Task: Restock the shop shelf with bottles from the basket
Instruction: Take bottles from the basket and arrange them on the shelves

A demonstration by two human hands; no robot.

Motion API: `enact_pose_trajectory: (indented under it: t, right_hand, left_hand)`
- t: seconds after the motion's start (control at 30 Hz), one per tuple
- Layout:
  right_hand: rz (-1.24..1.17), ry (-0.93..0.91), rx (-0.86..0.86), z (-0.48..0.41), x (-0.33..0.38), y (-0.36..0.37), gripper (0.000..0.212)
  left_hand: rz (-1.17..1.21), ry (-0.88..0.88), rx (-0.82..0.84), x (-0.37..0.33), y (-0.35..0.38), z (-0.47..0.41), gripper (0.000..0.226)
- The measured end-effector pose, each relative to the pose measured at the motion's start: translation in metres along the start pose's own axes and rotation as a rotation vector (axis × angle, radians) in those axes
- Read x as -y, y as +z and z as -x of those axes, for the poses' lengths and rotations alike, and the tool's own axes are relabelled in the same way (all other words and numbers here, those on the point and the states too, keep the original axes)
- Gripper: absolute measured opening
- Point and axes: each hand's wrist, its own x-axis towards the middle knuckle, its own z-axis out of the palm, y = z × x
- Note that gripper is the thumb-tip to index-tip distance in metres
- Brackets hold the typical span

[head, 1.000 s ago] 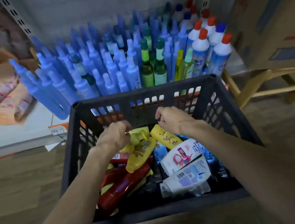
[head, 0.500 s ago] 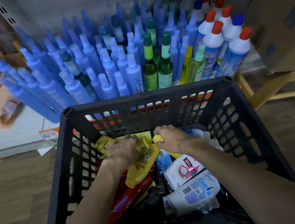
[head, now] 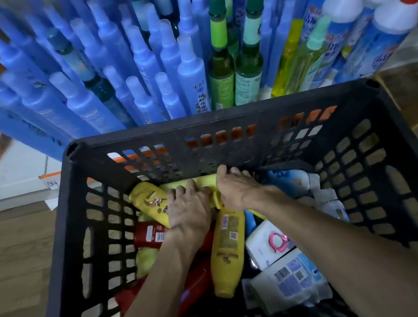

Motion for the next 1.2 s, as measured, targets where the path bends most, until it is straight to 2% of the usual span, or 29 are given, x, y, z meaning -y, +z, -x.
enact_pose_trajectory:
  t: [0.1, 0.2, 0.3, 0.4, 0.53, 0.63, 0.77, 0.87, 0.93, 1.07, 1.2]
  right_hand:
    - [0.003, -0.013, -0.008, 0.005, 0.003, 0.002, 0.039]
    - [-0.018, -0.087, -0.069, 0.01, 0.0, 0.004, 0.054]
    - [-0.038, -0.131, 0.02, 0.002, -0.002, 0.002, 0.065]
    - [0.068, -0.045, 0.054, -0.01, 0.007, 0.007, 0.078]
    - [0.336, -0.018, -0.062, -0.016, 0.031, 0.021, 0.066]
    - [0.378, -0.14, -0.068, -0.008, 0.034, 0.019, 0.073]
    - [0.32, -0.195, -0.131, 0.022, 0.025, 0.014, 0.078]
    - [0.214, -0.2, -0.151, 0.047, 0.011, -0.009, 0.078]
    - [0.096, -0.178, -0.173, 0.063, -0.002, -0.029, 0.07]
    - [-0.274, -0.085, -0.221, 0.112, -0.025, -0.064, 0.053]
    - [-0.694, 0.043, -0.146, 0.191, -0.03, -0.102, 0.049]
  left_hand:
    - [0.046, 0.01, 0.07, 0.003, -0.005, 0.002, 0.043]
    - [0.171, -0.002, 0.124, 0.009, -0.011, 0.004, 0.042]
    - [0.295, 0.002, 0.123, 0.017, -0.023, 0.01, 0.04]
    - [0.515, -0.008, 0.071, 0.041, -0.038, 0.018, 0.03]
    - [0.822, -0.033, -0.013, 0.075, -0.045, 0.029, 0.028]
    - [0.83, -0.03, -0.076, 0.076, -0.041, 0.034, 0.029]
    - [0.829, -0.025, -0.136, 0.075, -0.038, 0.038, 0.028]
    - [0.958, -0.039, -0.197, 0.079, -0.042, 0.044, 0.019]
    - [1.06, -0.04, -0.271, 0.078, -0.054, 0.049, 0.017]
    - [1.251, -0.028, -0.357, 0.068, -0.1, 0.071, 0.013]
    - [1.25, -0.023, -0.32, 0.056, -0.161, 0.118, 0.013]
